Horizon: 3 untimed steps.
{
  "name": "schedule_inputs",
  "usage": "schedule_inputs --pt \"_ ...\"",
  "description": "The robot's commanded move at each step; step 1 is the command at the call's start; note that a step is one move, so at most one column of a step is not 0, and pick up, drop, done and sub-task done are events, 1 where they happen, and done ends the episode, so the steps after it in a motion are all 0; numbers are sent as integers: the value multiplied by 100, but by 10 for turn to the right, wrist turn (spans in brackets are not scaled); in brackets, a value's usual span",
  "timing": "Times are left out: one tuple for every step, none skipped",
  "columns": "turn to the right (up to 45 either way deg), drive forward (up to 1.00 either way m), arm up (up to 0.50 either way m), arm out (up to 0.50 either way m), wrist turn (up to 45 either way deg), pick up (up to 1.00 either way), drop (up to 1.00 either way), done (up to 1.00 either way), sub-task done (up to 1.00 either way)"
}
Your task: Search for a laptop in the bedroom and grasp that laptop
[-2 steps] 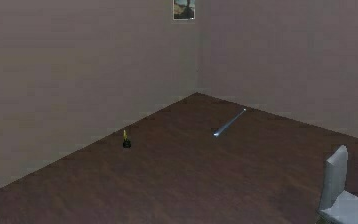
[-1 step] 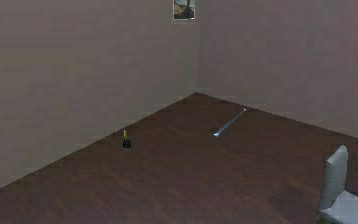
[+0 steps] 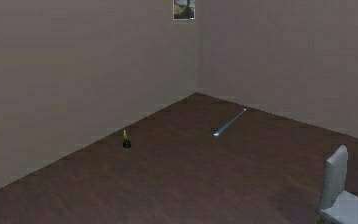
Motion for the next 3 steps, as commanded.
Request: schedule_inputs --pt "0 0 0 0 450 0 0 0 0" --pt "0 0 0 0 450 0 0 0 0" --pt "0 0 0 0 120 0 0 0 0"
